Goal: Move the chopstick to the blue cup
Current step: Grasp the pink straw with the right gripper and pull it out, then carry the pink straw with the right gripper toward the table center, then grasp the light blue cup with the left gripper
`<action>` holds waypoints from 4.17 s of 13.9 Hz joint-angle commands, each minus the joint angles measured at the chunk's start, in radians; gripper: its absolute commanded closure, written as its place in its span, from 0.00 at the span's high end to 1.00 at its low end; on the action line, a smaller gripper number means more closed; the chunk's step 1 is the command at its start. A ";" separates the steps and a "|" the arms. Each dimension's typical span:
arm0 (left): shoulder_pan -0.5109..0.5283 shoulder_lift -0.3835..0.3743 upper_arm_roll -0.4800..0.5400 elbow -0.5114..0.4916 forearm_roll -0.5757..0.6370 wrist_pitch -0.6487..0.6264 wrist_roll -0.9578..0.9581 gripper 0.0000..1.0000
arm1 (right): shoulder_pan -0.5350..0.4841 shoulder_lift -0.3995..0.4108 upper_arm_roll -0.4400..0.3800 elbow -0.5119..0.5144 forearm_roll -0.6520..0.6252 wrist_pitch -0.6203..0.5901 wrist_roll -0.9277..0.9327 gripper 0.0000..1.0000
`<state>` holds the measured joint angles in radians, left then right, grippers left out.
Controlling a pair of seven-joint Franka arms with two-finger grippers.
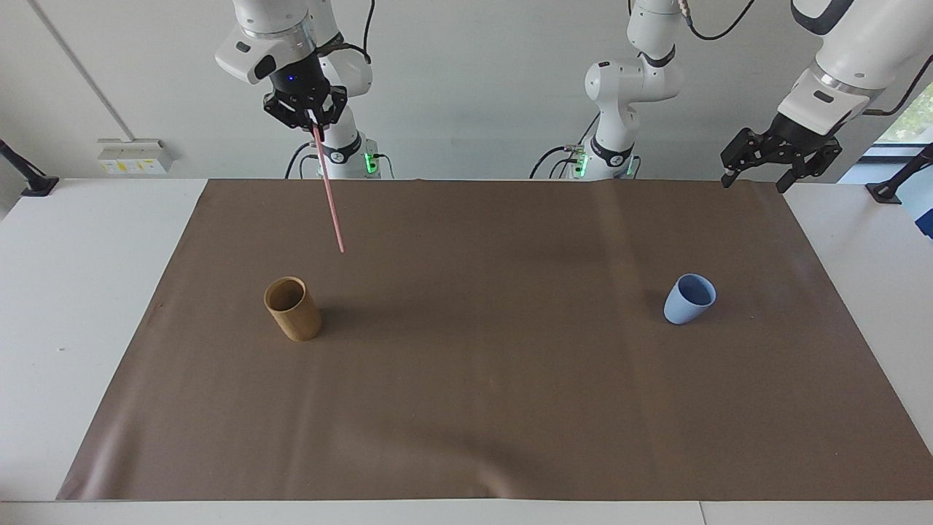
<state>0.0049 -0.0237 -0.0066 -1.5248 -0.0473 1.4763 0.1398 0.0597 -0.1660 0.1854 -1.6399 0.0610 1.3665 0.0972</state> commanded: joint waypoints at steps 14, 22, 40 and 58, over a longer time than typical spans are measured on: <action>0.009 -0.025 -0.003 -0.028 -0.013 0.004 0.001 1.00 | 0.153 0.083 0.000 -0.038 0.089 0.169 0.252 0.00; 0.009 -0.025 -0.003 -0.028 -0.013 0.004 0.001 1.00 | 0.308 0.134 0.000 -0.040 0.095 0.258 0.411 0.00; 0.001 -0.042 0.005 -0.168 -0.011 0.117 0.018 1.00 | 0.307 0.132 0.000 -0.048 0.094 0.246 0.392 0.00; 0.095 0.163 0.005 -0.546 -0.092 0.773 0.141 1.00 | 0.307 0.132 0.000 -0.048 0.094 0.246 0.392 0.00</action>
<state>0.1008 0.1593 -0.0010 -2.0322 -0.1152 2.2174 0.2737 0.3692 -0.0287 0.1883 -1.6775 0.1324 1.6095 0.4970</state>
